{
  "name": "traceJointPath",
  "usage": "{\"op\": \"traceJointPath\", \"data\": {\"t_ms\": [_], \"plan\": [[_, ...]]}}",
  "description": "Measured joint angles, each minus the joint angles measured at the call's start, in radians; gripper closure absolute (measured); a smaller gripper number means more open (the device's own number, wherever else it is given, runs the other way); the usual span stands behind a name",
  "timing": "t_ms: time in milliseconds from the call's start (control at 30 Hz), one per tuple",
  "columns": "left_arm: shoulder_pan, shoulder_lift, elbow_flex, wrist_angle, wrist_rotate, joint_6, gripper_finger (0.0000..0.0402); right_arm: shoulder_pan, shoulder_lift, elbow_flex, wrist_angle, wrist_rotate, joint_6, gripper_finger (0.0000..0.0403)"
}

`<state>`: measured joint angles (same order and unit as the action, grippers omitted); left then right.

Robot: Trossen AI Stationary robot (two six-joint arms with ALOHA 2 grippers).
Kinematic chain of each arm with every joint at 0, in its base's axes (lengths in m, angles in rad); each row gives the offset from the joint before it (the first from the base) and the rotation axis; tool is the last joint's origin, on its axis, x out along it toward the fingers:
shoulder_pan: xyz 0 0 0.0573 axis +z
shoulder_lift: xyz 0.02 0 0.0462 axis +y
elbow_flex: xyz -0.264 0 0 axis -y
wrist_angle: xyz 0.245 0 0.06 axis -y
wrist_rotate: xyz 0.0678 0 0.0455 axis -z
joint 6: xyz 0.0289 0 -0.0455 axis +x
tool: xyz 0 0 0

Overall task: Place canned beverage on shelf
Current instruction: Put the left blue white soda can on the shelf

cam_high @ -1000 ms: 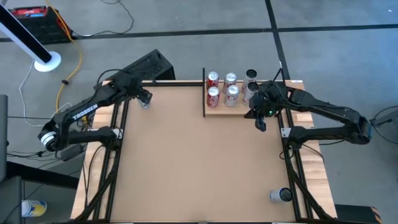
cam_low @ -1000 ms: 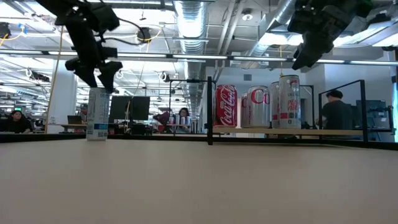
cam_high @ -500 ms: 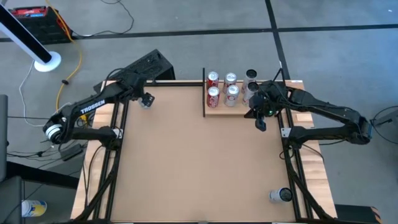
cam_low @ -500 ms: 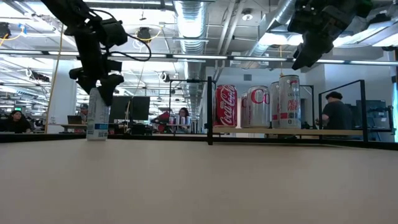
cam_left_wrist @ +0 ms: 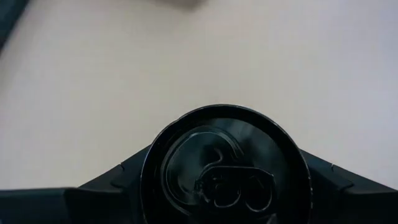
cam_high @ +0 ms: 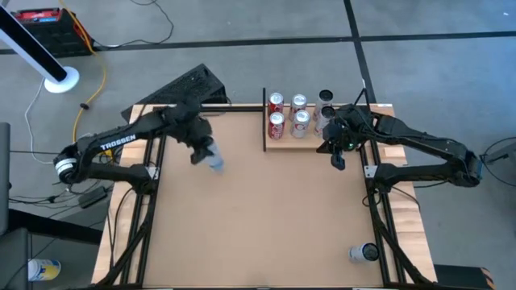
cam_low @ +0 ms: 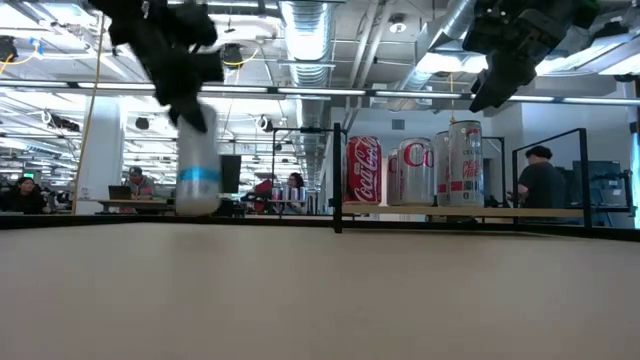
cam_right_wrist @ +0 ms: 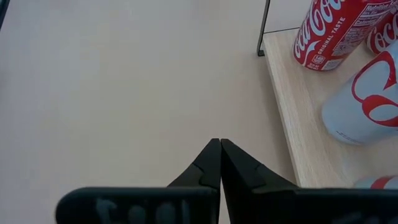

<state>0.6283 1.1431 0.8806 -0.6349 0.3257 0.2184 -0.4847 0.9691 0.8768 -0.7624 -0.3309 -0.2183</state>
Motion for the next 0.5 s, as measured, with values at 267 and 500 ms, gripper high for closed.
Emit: {"op": "traceJointPath", "data": {"t_ms": [267, 500], "plan": [[-0.457, 0.018, 0.019, 0.330, -0.064, 0.251, 0.0154, 0.000, 0.000, 0.000, 0.016, -0.002, 0.000, 0.0367], [-0.619, 0.113, 0.044, 0.533, -0.065, 0.390, 0.0154, 0.005, 0.000, 0.000, 0.016, -0.007, 0.000, 0.0367]]}}
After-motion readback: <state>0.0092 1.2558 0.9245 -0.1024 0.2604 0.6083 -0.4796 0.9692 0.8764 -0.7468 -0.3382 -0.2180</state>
